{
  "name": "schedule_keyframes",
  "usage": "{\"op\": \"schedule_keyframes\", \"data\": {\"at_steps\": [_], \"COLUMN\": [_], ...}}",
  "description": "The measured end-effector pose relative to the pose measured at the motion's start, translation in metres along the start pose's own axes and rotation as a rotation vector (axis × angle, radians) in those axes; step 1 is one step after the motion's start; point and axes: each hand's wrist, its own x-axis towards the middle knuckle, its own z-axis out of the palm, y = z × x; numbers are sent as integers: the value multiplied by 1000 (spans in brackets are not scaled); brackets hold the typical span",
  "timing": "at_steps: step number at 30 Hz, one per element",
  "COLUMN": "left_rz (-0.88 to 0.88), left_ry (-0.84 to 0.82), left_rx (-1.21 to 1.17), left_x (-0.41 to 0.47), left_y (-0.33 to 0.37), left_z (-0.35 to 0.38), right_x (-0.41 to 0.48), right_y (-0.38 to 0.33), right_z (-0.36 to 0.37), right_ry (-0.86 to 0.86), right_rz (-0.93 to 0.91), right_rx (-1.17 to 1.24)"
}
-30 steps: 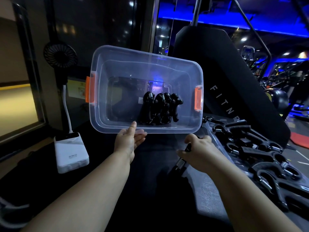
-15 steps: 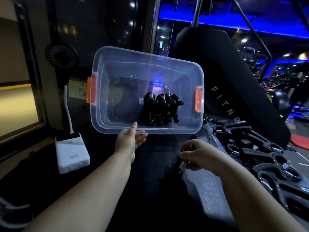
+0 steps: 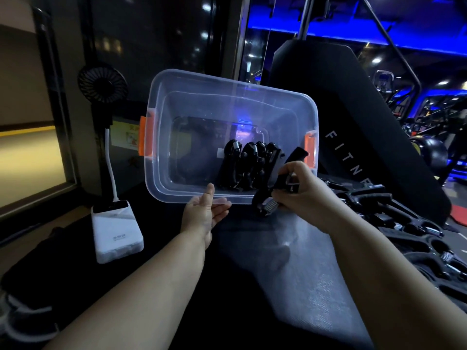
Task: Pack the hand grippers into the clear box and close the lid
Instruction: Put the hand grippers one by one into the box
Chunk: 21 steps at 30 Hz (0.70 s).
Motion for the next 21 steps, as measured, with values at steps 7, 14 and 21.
{"op": "schedule_keyframes", "data": {"at_steps": [7, 14, 21], "left_rz": [35, -7, -41], "left_ry": [-5, 6, 16], "left_rx": [-4, -72, -116], "left_x": [1, 3, 5], "left_y": [-2, -1, 0], "left_z": [1, 1, 2], "right_x": [50, 91, 118], "right_y": [4, 9, 9], "right_z": [29, 60, 90], "right_ry": [47, -10, -108], "right_rz": [-40, -1, -52], "right_rx": [-101, -277, -451]}}
